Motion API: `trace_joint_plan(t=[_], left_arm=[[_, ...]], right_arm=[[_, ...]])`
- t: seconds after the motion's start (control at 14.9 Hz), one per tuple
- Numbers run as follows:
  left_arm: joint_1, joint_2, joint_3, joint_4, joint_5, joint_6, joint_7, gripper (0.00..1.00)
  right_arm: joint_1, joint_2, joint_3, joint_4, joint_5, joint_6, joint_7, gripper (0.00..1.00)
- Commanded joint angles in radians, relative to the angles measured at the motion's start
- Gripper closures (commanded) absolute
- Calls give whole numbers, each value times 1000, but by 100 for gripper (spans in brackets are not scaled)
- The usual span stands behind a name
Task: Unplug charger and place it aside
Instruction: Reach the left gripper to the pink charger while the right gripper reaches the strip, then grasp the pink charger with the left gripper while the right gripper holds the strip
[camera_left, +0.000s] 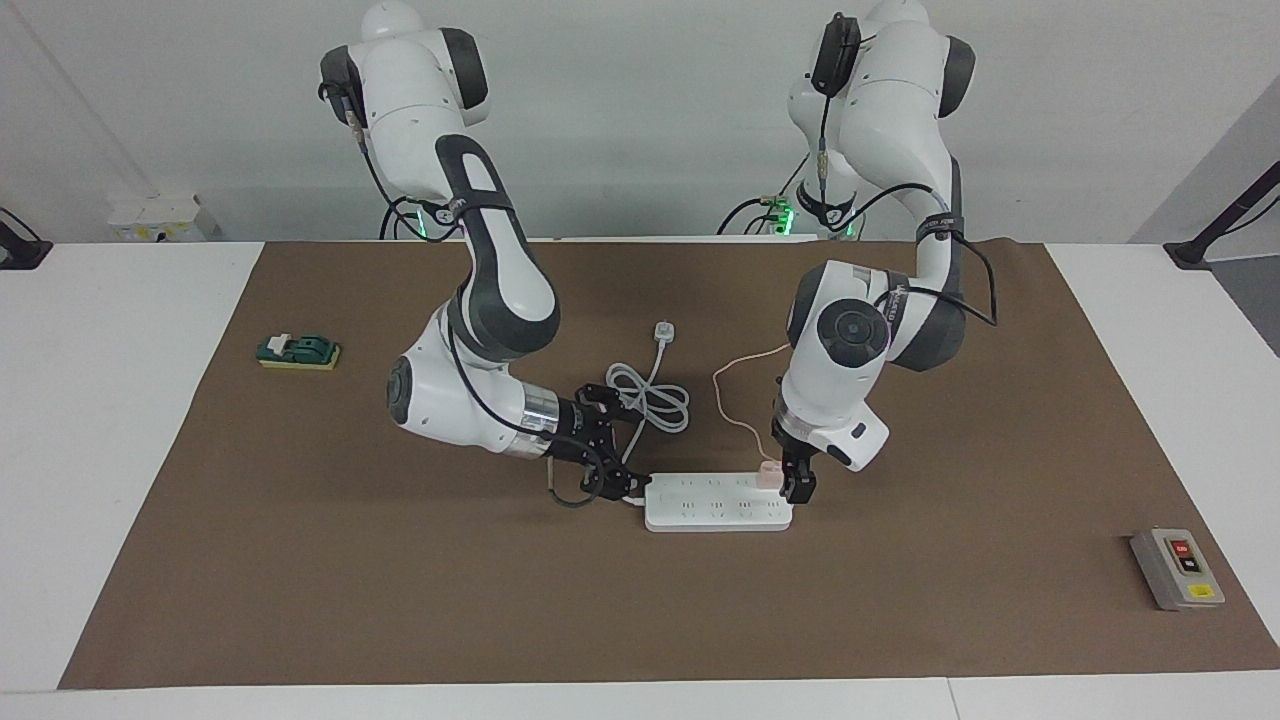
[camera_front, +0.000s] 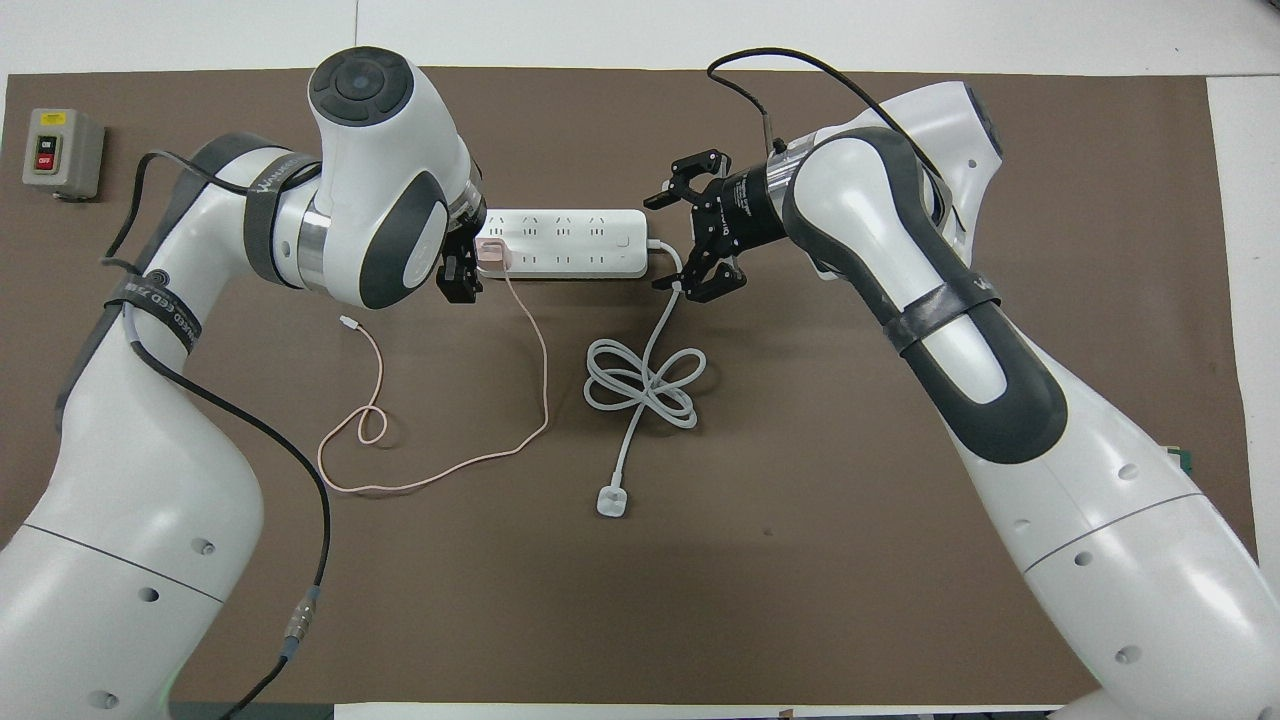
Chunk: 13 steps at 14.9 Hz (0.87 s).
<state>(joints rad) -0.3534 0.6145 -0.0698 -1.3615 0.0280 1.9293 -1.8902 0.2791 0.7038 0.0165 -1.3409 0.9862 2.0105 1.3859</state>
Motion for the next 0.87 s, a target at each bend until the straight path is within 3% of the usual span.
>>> trace_joint_plan(t=[0.0, 0.27, 0.34, 0.54, 0.6, 0.8], left_arm=[[-21, 37, 19, 45, 20, 8, -18, 0], [-21, 47, 19, 39, 21, 29, 5, 0], [-19, 45, 19, 39, 23, 36, 11, 9], [-18, 45, 19, 38, 23, 42, 17, 54], [-21, 45, 19, 36, 24, 49, 16, 73], [-24, 48, 19, 24, 21, 74, 13, 100]], right_arm=[[2, 159, 3, 198, 34, 1, 48, 0], [14, 293, 42, 343, 58, 31, 9, 0], [14, 313, 48, 367, 58, 33, 4, 0], [14, 321, 48, 367, 61, 31, -30, 0], [25, 336, 48, 370, 61, 34, -47, 0], [26, 342, 51, 367, 63, 48, -51, 0]])
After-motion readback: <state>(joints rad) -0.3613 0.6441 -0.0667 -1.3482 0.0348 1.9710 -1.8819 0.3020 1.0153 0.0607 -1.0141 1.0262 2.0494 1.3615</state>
